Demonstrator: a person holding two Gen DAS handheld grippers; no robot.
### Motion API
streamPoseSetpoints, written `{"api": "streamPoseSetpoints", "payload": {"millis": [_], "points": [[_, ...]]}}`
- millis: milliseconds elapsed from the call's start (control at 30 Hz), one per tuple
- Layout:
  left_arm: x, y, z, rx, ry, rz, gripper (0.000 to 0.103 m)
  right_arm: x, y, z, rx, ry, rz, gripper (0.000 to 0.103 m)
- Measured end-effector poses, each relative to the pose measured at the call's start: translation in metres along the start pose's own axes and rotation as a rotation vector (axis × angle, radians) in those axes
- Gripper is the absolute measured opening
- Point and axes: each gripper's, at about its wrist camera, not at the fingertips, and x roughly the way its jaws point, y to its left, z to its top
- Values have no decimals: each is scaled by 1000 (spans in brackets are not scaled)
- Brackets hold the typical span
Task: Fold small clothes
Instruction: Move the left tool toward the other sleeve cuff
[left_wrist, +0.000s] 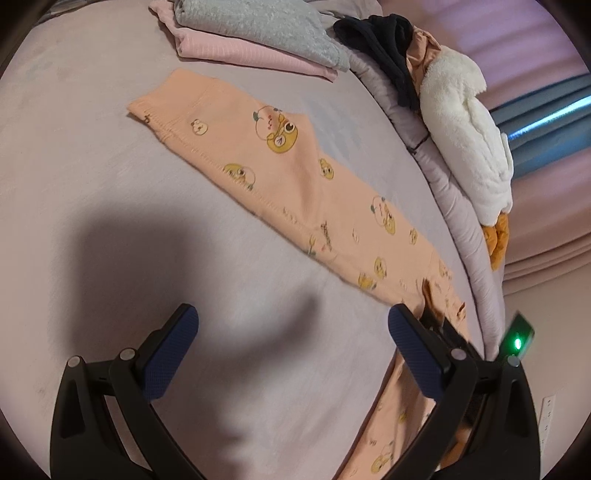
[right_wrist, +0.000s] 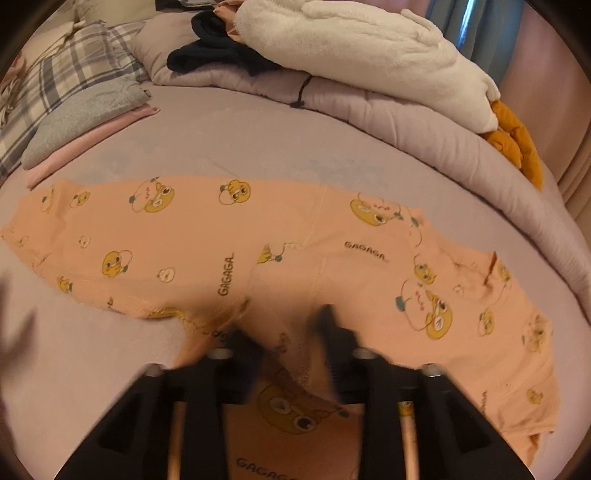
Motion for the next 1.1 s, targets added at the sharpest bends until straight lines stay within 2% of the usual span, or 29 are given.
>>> {"api": "streamPoseSetpoints", "payload": {"millis": [167, 267, 567, 1000, 1100], "points": [[11, 2, 17, -33, -23, -3, 103, -20, 7, -4, 3, -73, 27, 46], [14, 4, 24, -55, -40, -8, 103, -38, 8, -12, 31, -100, 91, 46], [18, 6, 37, -84, -86, -7, 103, -57, 5, -18, 58, -120, 173, 46], [16, 14, 53, -137, -125, -19, 102, -61, -3, -21, 91, -128, 183, 46], [11, 25, 59, -182, -136, -61, 102, -60, -5, -22, 102, -124, 191, 46]]}}
